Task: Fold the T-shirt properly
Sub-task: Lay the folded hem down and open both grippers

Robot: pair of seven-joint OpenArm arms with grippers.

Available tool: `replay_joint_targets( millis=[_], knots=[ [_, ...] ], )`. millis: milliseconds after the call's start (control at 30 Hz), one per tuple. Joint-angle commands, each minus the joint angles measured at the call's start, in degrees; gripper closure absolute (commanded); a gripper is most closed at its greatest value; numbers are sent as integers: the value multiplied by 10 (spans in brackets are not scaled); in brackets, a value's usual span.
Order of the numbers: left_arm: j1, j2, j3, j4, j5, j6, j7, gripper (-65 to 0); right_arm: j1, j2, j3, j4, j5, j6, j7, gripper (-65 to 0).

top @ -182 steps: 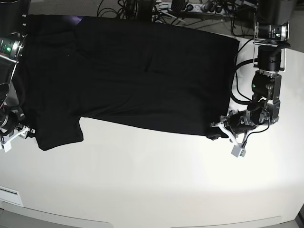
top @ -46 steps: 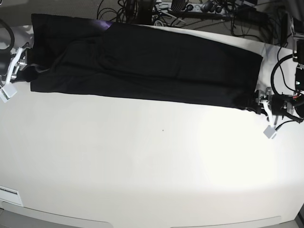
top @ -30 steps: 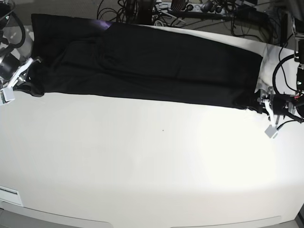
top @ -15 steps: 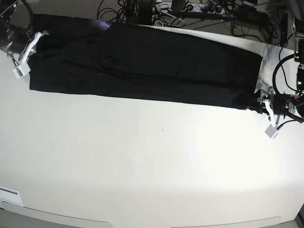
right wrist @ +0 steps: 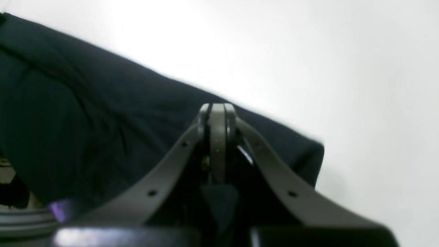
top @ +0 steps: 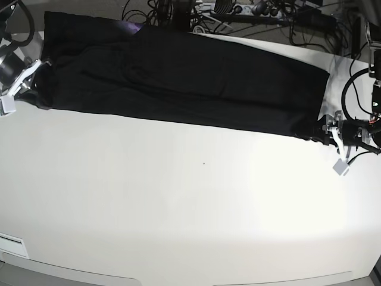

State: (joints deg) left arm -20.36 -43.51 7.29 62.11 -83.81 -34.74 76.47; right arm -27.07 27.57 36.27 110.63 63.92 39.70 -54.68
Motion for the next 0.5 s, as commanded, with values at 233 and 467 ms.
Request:
replay_joint_targets(
  millis=[233,467],
  knots=[
    [-34,-16,-10,7,-12,-2,-17,-347,1,-54,-4,9,56,3,-51,0],
    [-36,-12,-88,7,51,18,-106,-347,-31,-104,-35,8,13,3,-45,0]
  ],
)
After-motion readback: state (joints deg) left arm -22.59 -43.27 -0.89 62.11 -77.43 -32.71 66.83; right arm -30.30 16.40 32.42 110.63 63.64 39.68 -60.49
